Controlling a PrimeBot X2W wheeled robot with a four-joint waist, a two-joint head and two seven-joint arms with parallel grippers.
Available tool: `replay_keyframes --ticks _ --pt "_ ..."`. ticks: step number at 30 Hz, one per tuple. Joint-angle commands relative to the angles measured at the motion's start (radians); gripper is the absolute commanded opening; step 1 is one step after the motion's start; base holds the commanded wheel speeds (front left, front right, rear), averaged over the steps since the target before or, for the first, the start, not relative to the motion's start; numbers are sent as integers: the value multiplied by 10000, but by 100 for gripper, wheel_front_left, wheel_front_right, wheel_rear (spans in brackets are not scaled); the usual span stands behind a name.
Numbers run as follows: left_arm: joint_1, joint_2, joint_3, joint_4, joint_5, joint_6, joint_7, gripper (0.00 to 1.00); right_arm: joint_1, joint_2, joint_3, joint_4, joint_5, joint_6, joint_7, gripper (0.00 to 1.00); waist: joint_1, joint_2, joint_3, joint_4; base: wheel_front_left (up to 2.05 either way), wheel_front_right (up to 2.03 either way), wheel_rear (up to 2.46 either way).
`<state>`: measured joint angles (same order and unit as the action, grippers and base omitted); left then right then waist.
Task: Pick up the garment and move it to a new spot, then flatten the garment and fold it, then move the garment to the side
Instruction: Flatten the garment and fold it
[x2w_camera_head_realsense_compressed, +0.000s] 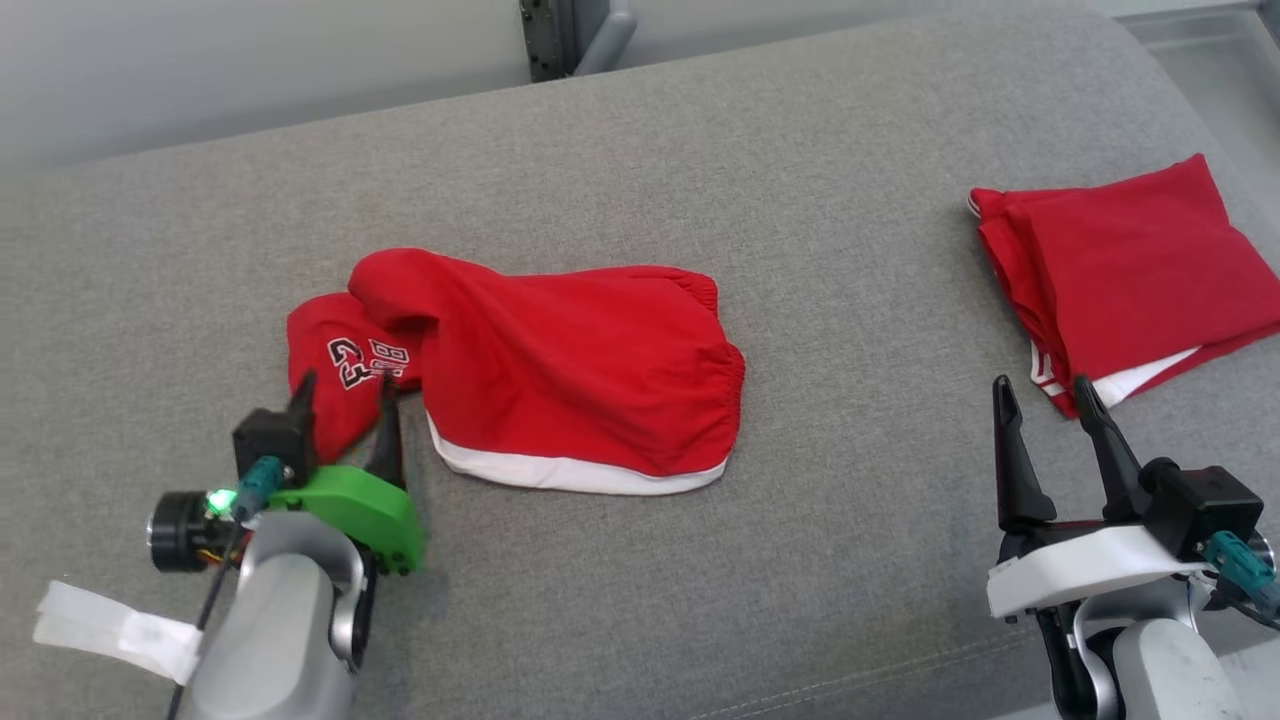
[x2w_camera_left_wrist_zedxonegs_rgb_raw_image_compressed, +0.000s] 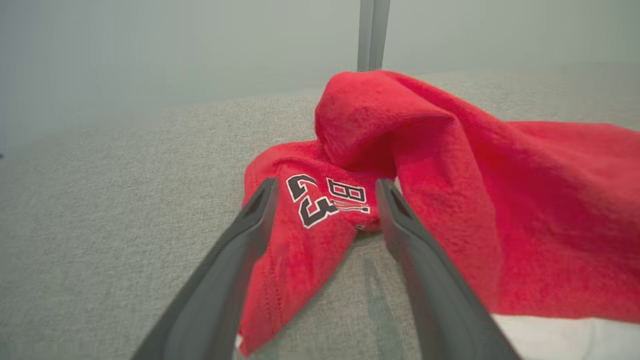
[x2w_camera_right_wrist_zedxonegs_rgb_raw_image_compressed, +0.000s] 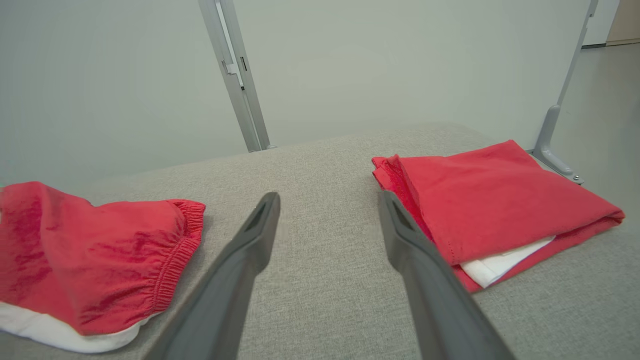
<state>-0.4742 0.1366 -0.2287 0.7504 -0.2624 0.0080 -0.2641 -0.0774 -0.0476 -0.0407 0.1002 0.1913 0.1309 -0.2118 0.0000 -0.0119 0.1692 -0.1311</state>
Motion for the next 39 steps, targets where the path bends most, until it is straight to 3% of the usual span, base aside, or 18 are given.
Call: replay_keyframes --ticks 1,6,13,23,24,25,26,35,39 --pt "169 -54 -21 -8 5 -75 4 100 111 -34 -14 20 56 -6 -2 100 0 119 -314 295 0 0 0" --pt "539 -431 -185 427 -91 -491 4 100 108 -31 75 24 99 -6 72 100 0 119 -445 310 0 0 0" --pt "-79 -658 -93 1597 -382 -777 3 100 -42 -31 54 -121 50 -6 73 100 0 119 -151 -184 0 0 0" --pt "-709 -746 68 2142 -582 -1028 3 100 -160 -30 -44 -100 98 -6 -38 100 0 119 225 -693 0 0 0" --pt "-759 -750 85 2173 -579 -1027 4 63 -179 -30 -38 -79 115 -6 -53 100 0 119 234 -715 0 0 0" --pt "-806 -758 99 2134 -569 -1051 4 13 -200 -30 -45 -64 120 -6 -70 100 0 119 237 -724 0 0 0" --pt "-816 -766 109 2077 -551 -1064 4 0 -216 -30 -61 -47 108 -6 -90 100 0 119 233 -718 0 0 0" --pt "-187 -750 292 839 -45 -842 4 0 -89 -30 -165 65 120 -6 -157 100 0 119 -119 -284 0 0 0" --pt "403 -713 455 -108 222 -477 4 0 60 -30 -165 158 166 -6 -158 100 0 119 -396 112 0 0 0"
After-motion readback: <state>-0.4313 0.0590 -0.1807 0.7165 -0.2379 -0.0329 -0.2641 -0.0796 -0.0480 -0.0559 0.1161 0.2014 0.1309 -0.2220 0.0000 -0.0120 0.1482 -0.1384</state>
